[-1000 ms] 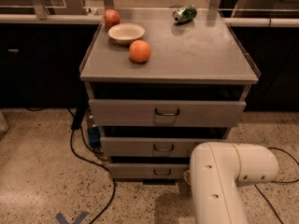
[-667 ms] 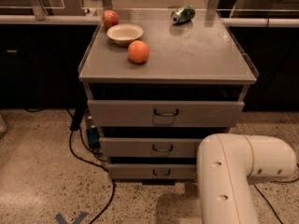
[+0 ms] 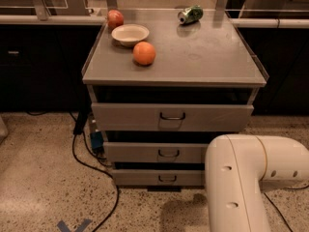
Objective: Close bottom drawer
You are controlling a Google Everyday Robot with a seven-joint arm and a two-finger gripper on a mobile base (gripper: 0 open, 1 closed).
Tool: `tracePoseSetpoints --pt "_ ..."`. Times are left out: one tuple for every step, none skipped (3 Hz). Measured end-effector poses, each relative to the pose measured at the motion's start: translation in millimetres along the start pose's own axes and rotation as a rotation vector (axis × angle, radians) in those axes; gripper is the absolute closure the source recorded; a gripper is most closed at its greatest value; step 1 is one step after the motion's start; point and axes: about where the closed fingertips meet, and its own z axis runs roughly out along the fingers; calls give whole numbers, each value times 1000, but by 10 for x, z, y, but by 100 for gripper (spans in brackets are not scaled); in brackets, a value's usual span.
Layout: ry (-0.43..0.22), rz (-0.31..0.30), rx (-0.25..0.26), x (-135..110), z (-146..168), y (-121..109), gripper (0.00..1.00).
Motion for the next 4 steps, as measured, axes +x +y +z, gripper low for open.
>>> tracePoseSetpoints --pt "-3 -3 -16 -37 56 22 100" --pt "41 -63 9 25 -189 -164 100" --pt "96 13 135 209 -826 -364 100" --pt "165 26 325 207 -1651 -885 100"
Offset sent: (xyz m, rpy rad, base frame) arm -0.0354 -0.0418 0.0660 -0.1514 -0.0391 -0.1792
